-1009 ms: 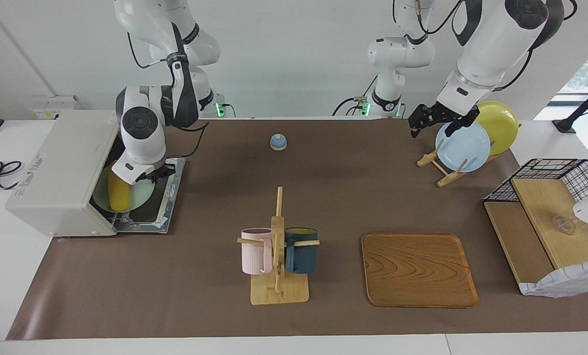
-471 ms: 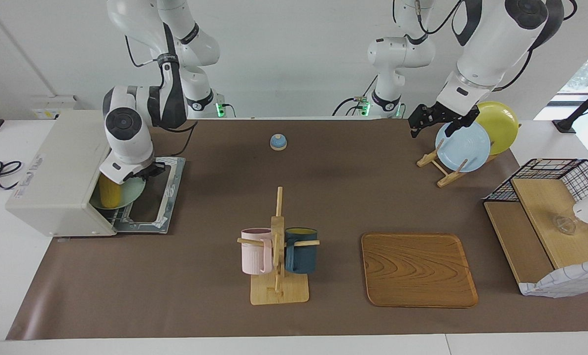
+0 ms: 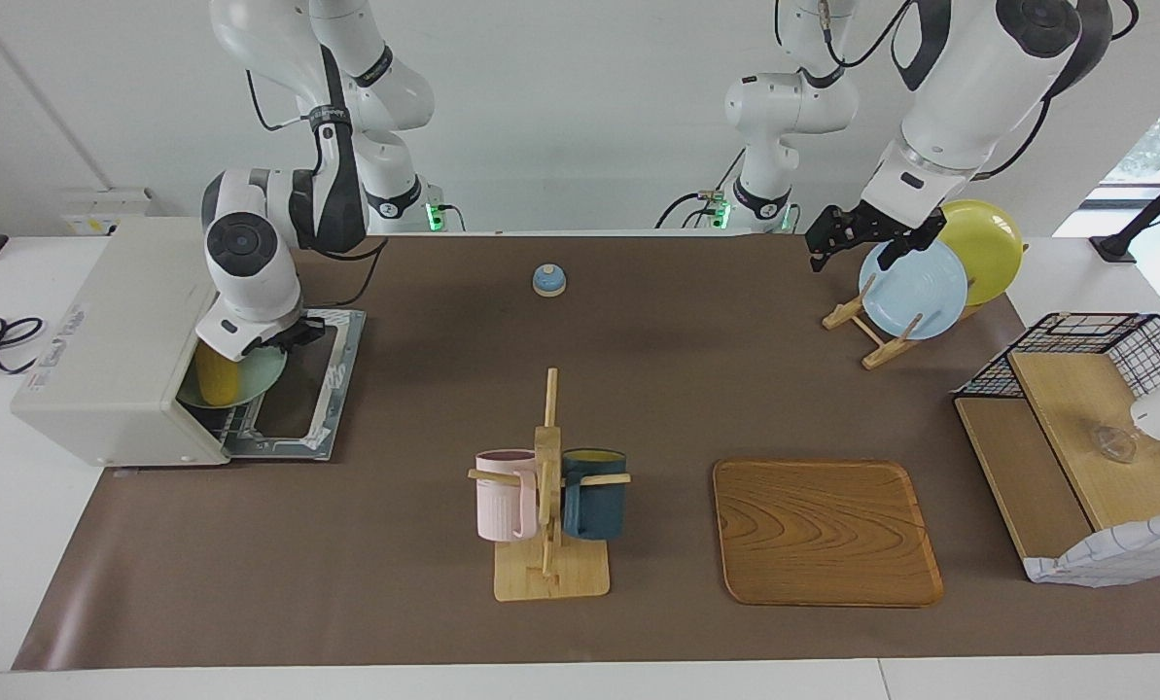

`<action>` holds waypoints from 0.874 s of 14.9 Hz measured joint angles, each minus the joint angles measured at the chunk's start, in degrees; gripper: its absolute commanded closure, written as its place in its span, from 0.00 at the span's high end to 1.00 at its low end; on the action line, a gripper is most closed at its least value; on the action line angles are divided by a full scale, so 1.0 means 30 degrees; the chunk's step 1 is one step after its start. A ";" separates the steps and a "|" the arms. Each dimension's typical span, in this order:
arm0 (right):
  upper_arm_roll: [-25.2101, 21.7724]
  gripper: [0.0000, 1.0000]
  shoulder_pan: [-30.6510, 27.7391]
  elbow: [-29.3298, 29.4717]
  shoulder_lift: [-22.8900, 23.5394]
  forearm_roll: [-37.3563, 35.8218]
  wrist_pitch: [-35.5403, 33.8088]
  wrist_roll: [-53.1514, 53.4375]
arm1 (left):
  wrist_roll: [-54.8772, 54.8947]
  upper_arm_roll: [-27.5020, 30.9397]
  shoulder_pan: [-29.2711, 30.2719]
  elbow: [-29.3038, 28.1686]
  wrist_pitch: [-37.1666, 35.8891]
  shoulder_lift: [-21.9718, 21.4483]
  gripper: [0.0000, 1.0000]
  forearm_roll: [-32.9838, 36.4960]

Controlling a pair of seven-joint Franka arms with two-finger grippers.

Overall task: Put corn in oven
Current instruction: 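Carry the plate with corn into the open oven with the right gripper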

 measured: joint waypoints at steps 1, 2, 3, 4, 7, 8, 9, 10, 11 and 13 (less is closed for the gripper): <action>0.0000 0.00 -0.0003 -0.0037 -0.0016 0.0000 0.0000 0.0000 | 0.0000 0.0000 0.0000 0.0000 0.0015 -0.0009 1.00 0.0000; 0.0000 0.07 -0.0007 -0.0071 -0.0018 0.0000 0.0004 0.0000 | 0.0000 0.0000 0.0000 0.0000 0.0024 -0.0026 1.00 0.0000; 0.0000 0.09 -0.0009 -0.0089 -0.0018 0.0000 0.0012 0.0000 | 0.0000 0.0000 0.0000 0.0000 0.0026 -0.0051 1.00 0.0000; 0.0013 0.11 -0.0009 -0.0124 -0.0018 0.0015 0.0011 0.0000 | 0.0000 0.0000 0.0000 0.0000 0.0029 -0.0076 1.00 0.0000; 0.0017 0.18 -0.0025 -0.0241 -0.0016 0.0016 0.0011 0.0000 | 0.0000 0.0000 0.0000 0.0000 0.0035 -0.0108 1.00 0.0000; 0.0014 0.22 -0.0039 -0.0243 -0.0017 0.0015 0.0012 0.0000 | 0.0000 0.0000 0.0000 0.0000 0.0035 -0.0108 1.00 0.0000; 0.0012 0.27 -0.0073 -0.0237 -0.0017 0.0015 0.0015 0.0000 | 0.0000 0.0000 0.0000 0.0000 0.0036 -0.0108 1.00 0.0000; 0.0012 0.33 -0.0090 -0.0224 -0.0020 0.0015 0.0015 -0.0025 | 0.0000 -0.0001 0.0000 0.0000 0.0039 -0.0108 1.00 0.0000; 0.0014 0.34 -0.0091 -0.0195 -0.0028 0.0015 0.0014 -0.0165 | 0.0000 -0.0001 0.0000 0.0000 0.0041 -0.0108 1.00 0.0000; 0.0017 0.35 -0.0090 -0.0058 -0.0080 0.0015 -0.0026 -0.0450 | 0.0000 -0.0001 0.0000 0.0000 0.0042 -0.0108 1.00 0.0000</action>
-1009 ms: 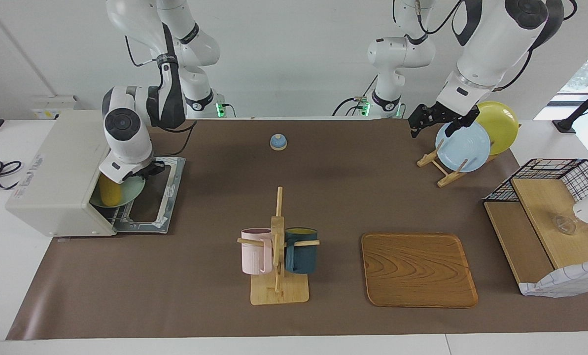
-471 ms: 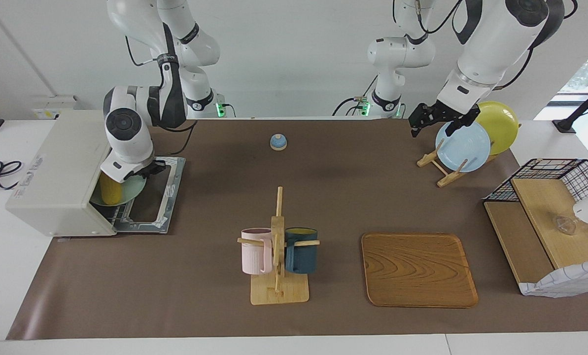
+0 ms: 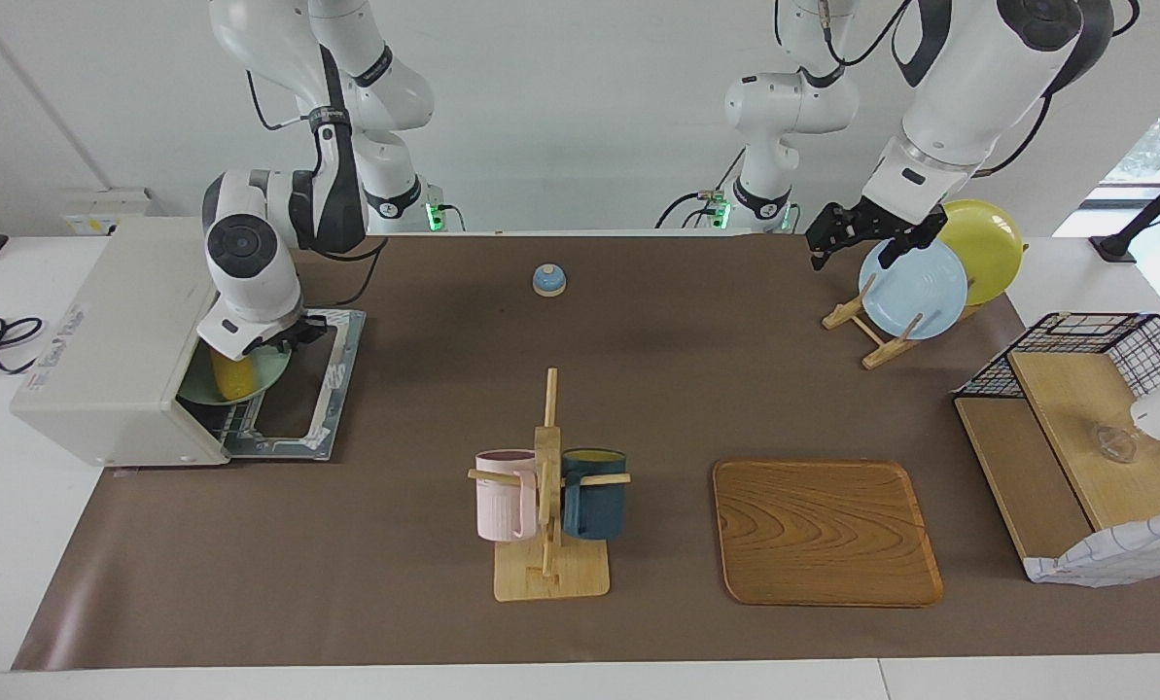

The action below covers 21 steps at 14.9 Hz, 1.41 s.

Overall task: Put corn in oven
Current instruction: 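Carry the plate with corn into the open oven with the right gripper, then release the plate inside the oven and withdraw the right gripper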

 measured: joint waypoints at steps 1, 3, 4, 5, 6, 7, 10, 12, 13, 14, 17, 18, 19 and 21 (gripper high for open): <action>0.0000 0.38 0.0000 0.0127 -0.0024 0.0000 -0.0088 -0.0131 | 0.0000 0.0000 0.0000 0.0000 0.0001 0.0000 1.00 0.0000; 0.0000 0.46 -0.0001 0.0425 -0.0061 0.0000 -0.0256 -0.0584 | 0.0000 0.0000 0.0000 0.0000 0.0004 0.0000 1.00 0.0000; 0.0000 0.48 -0.0001 0.0585 -0.0086 0.0041 -0.0310 -0.0778 | 0.0000 -0.0001 0.0000 0.0000 0.0004 0.0000 1.00 0.0000; -0.0001 0.51 -0.0002 0.0813 -0.0116 0.0205 -0.0407 -0.0970 | 0.0000 -0.0002 0.0000 0.0000 0.0005 0.0000 1.00 0.0000; 0.0010 0.55 0.0000 0.1089 -0.0147 0.0487 -0.0512 -0.1165 | 0.0000 -0.0002 0.0000 0.0000 0.0006 0.0000 1.00 0.0000; 0.0050 0.56 0.0009 0.1402 -0.0179 0.0796 -0.0683 -0.1298 | 0.0000 -0.0003 0.0000 0.0000 0.0006 0.0000 1.00 0.0000; 0.0303 0.39 0.0409 0.2472 -0.0211 0.1169 -0.1593 -0.1359 | 0.0000 -0.0003 0.0000 0.0000 0.0009 0.0000 1.00 0.0000; 0.0356 0.16 0.1388 0.2740 -0.0211 0.1289 -0.1705 -0.0674 | 0.0000 -0.0003 0.0000 0.0000 0.0010 0.0000 1.00 0.0000; 0.0375 0.06 0.2062 0.2743 -0.0208 0.1330 -0.1614 0.0699 | 0.0000 -0.0003 0.0000 0.0000 0.0010 0.0000 1.00 0.0000; 0.0403 0.02 0.2774 0.2705 -0.0198 0.1463 -0.1388 0.2386 | 0.0000 -0.0003 0.0000 0.0000 0.0010 0.0000 1.00 0.0000; 0.0528 0.00 0.4064 0.1940 -0.0033 0.2770 0.0236 0.6032 | 0.0000 -0.0004 0.0000 0.0000 0.0011 0.0000 1.00 0.0000; 0.0517 0.00 0.4069 0.1518 0.0118 0.2955 0.1054 0.6365 | 0.0000 -0.0004 0.0000 0.0000 0.0012 0.0000 1.00 0.0000; 0.0472 0.00 0.4019 0.1099 0.0310 0.3069 0.1807 0.6480 | 0.0000 -0.0004 0.0000 0.0000 0.0012 0.0000 1.00 0.0000; 0.0372 0.00 0.3903 0.0528 0.0780 0.3114 0.2651 0.6499 | 0.0000 -0.0004 0.0000 0.0000 0.0013 0.0000 1.00 0.0000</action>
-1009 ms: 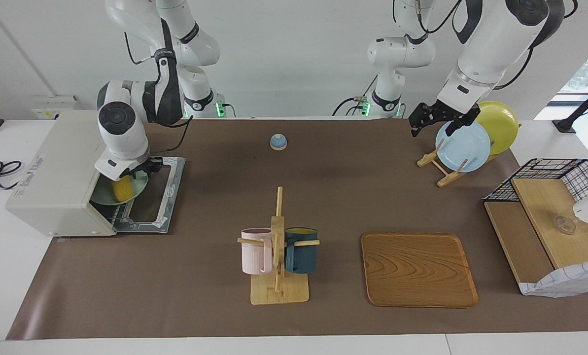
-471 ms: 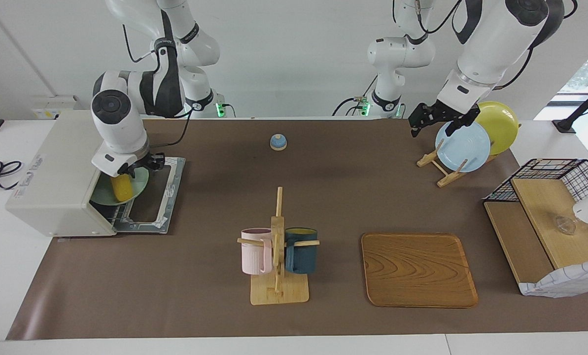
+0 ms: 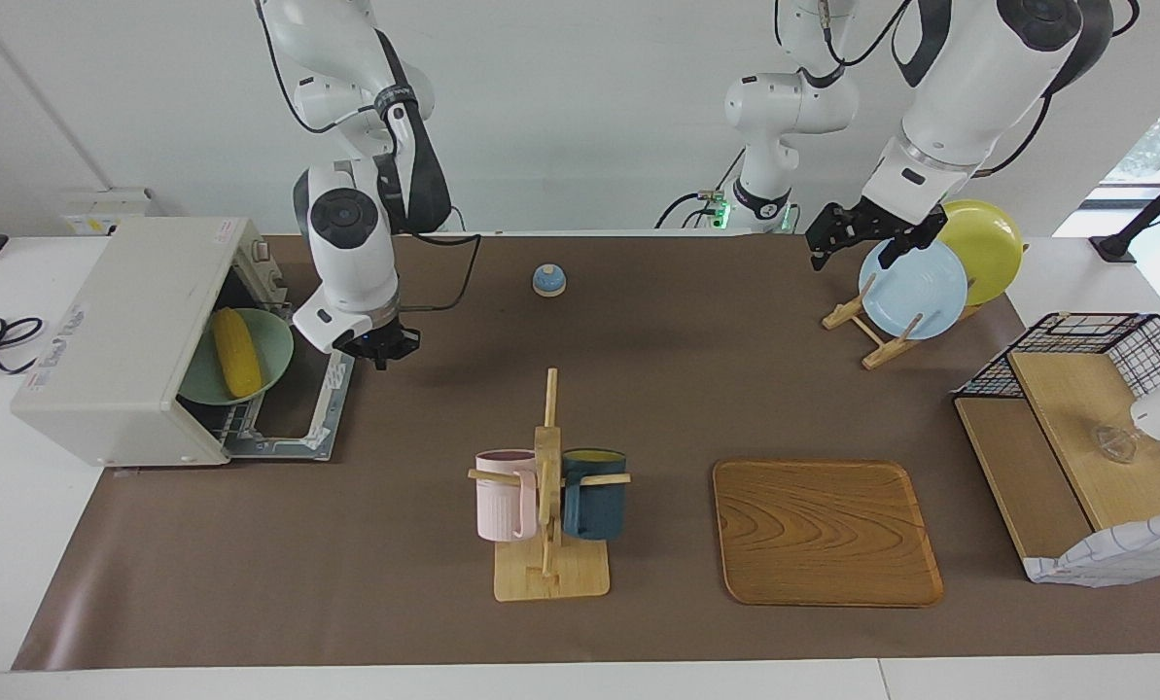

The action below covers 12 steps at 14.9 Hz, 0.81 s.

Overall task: Put corn in oven
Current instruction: 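Release the plate inside the oven and withdraw the right gripper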

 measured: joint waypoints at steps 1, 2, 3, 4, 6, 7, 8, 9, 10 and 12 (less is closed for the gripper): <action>-0.0031 0.00 -0.0024 -0.0119 0.0230 0.0001 0.0143 0.0001 | 0.0000 0.0000 0.0000 0.0000 0.0000 0.0000 1.00 0.0000; -0.0044 0.00 -0.0040 -0.0183 0.0430 0.0000 0.0187 0.0005 | 0.0000 0.0000 0.0000 0.0000 0.0001 0.0000 1.00 0.0000; -0.0060 0.00 -0.0083 -0.0247 0.0589 -0.0003 0.0200 0.0006 | 0.0000 0.0000 0.0000 0.0000 0.0001 0.0000 1.00 0.0000; -0.0088 0.00 -0.0178 -0.0323 0.0718 -0.0007 0.0245 0.0006 | 0.0000 0.0000 0.0000 0.0000 0.0001 0.0000 1.00 0.0000; -0.0103 0.00 -0.0415 -0.0537 0.0862 -0.0026 0.0364 0.0006 | 0.0000 -0.0002 0.0000 0.0000 0.0003 0.0000 1.00 0.0000; -0.0103 0.00 -0.0482 -0.0731 0.0897 -0.0034 0.0603 0.0006 | 0.0000 -0.0007 0.0000 0.0000 0.0004 0.0000 1.00 0.0000; -0.0103 0.00 -0.0521 -0.0929 0.0926 -0.0040 0.0879 0.0006 | 0.0000 -0.0011 0.0000 0.0000 0.0004 0.0000 1.00 0.0000; -0.0103 0.00 -0.0537 -0.1063 0.0953 -0.0074 0.1045 0.0006 | 0.0000 -0.0013 0.0000 0.0000 0.0005 0.0000 1.00 0.0000; -0.0103 0.00 -0.0543 -0.1151 0.0990 -0.0158 0.1075 0.0006 | 0.0000 -0.0014 0.0000 0.0000 0.0005 0.0000 1.00 0.0000; -0.0114 0.00 -0.0676 -0.1233 0.1136 -0.0711 0.1091 0.0006 | 0.0000 -0.0015 0.0000 0.0000 0.0005 0.0000 1.00 0.0000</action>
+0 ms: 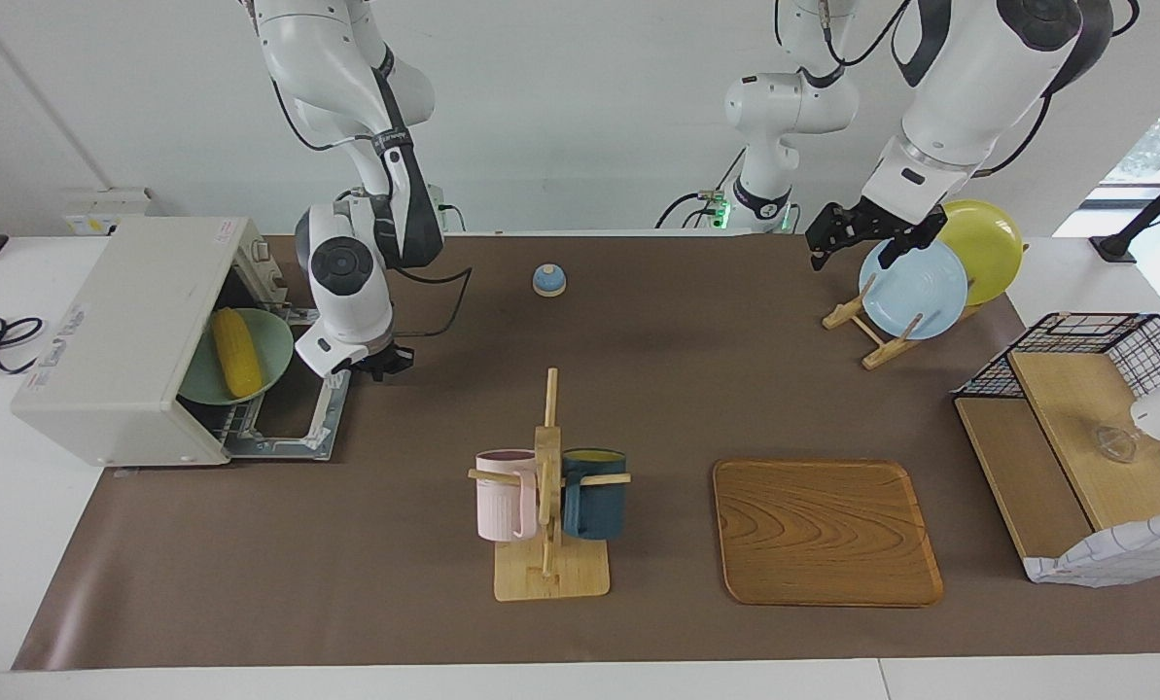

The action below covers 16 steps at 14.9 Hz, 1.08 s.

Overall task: Put corn in oven
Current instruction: 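Release the plate inside the oven and withdraw the right gripper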

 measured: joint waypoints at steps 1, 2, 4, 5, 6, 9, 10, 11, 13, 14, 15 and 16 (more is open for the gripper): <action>-0.0001 0.00 -0.0146 -0.0011 0.0086 -0.0417 0.0075 0.0000 | 0.0000 -0.0001 0.0000 0.0000 0.0000 0.0000 1.00 0.0000; -0.0004 0.00 -0.0284 -0.0015 0.0173 -0.0866 0.0187 0.0000 | 0.0000 -0.0001 0.0000 0.0000 0.0000 0.0000 1.00 0.0000; -0.0005 0.00 -0.0413 -0.0028 0.0275 -0.1279 0.0325 0.0000 | 0.0000 -0.0002 0.0000 0.0000 0.0001 0.0000 1.00 0.0000; -0.0003 0.00 -0.0410 -0.0037 0.0311 -0.1392 0.0328 0.0000 | 0.0000 -0.0003 0.0000 0.0000 0.0001 0.0000 1.00 0.0000; 0.0001 0.00 -0.0404 -0.0060 0.0352 -0.1477 0.0329 0.0000 | 0.0000 -0.0003 0.0000 0.0000 0.0001 0.0000 1.00 0.0000; -0.0001 0.00 -0.0411 -0.0139 0.0452 -0.1509 0.0401 0.0000 | 0.0000 -0.0009 0.0000 0.0000 0.0001 0.0000 1.00 0.0000; -0.0002 0.00 -0.0441 -0.0188 0.0475 -0.1539 0.0466 0.0000 | 0.0000 -0.0014 0.0000 0.0000 0.0003 0.0000 1.00 0.0000; -0.0003 0.00 -0.0482 -0.0223 0.0494 -0.1650 0.0507 0.0000 | 0.0000 -0.0017 0.0000 0.0000 0.0007 -0.0001 1.00 0.0000; -0.0002 0.00 -0.0546 -0.0246 0.0517 -0.2298 0.0519 0.0000 | 0.0000 -0.0019 0.0000 0.0000 0.0012 -0.0004 1.00 0.0000; 0.0047 0.00 -0.0530 -0.0257 0.0530 -0.2497 0.0521 0.0000 | 0.0000 -0.0020 0.0000 0.0000 0.0016 -0.0012 1.00 0.0000; 0.0112 0.00 -0.0506 -0.0280 0.0536 -0.2785 0.0504 0.0000 | 0.0000 -0.0022 0.0000 0.0000 0.0021 -0.0020 1.00 0.0000; 0.0172 0.00 -0.0461 -0.0292 0.0545 -0.3074 0.0453 0.0000 | 0.0000 -0.0023 0.0000 0.0000 0.0024 -0.0030 1.00 0.0000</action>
